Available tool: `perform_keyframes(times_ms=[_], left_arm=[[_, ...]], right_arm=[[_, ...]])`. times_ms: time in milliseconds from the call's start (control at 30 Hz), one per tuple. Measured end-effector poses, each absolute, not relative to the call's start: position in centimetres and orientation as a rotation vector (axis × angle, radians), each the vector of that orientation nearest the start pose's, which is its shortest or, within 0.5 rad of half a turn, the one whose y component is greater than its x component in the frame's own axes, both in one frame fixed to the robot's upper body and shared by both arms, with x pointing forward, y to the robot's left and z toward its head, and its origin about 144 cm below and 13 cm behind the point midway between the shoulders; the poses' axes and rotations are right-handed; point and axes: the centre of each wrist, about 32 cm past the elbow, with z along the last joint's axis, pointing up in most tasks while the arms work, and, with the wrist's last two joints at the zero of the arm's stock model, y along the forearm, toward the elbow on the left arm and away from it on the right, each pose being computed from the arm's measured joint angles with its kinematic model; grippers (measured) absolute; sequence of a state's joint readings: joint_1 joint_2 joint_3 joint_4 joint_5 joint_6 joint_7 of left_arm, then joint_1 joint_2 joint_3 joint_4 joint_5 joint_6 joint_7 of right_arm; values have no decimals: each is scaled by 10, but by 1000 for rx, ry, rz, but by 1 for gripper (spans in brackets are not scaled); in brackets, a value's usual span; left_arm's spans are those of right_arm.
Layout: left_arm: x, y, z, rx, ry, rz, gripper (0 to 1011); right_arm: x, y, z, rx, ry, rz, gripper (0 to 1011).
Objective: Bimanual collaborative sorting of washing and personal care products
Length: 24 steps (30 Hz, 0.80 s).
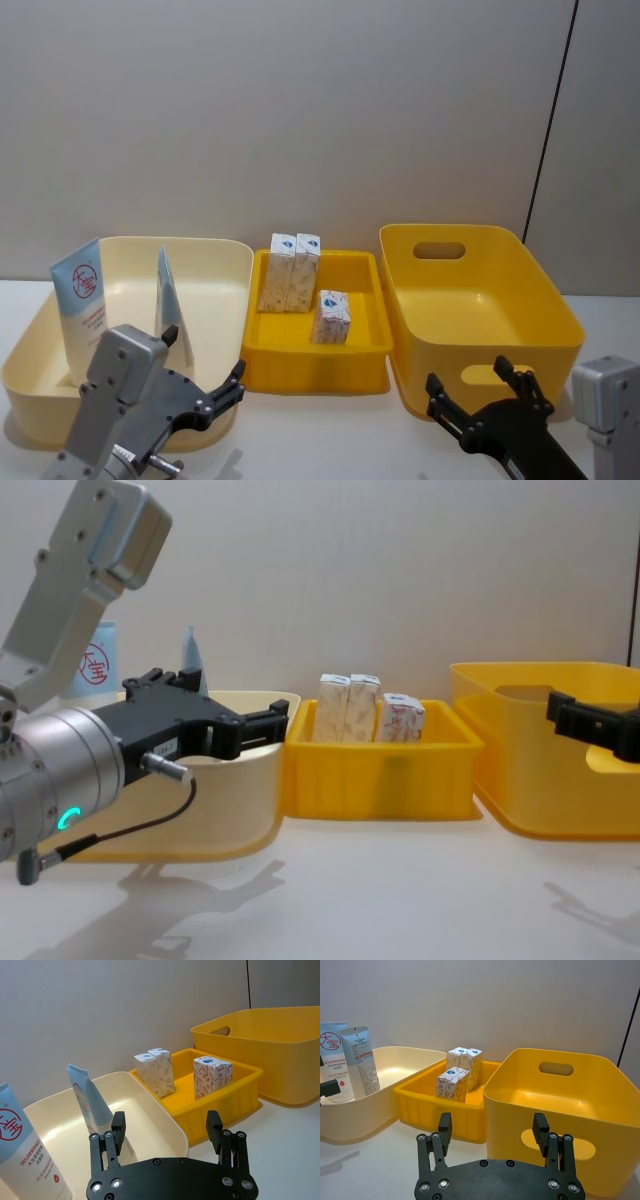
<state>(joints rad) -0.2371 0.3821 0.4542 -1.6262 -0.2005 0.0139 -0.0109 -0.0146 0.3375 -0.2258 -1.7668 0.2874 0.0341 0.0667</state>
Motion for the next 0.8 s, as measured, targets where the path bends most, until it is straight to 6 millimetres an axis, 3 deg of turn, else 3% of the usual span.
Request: perform_keyframes(times_ms=[800], left_arm=[[492,198,1204,61,-268,1124,1003]], right_arm=[[443,-237,1189,26,-75,-1229,1001]])
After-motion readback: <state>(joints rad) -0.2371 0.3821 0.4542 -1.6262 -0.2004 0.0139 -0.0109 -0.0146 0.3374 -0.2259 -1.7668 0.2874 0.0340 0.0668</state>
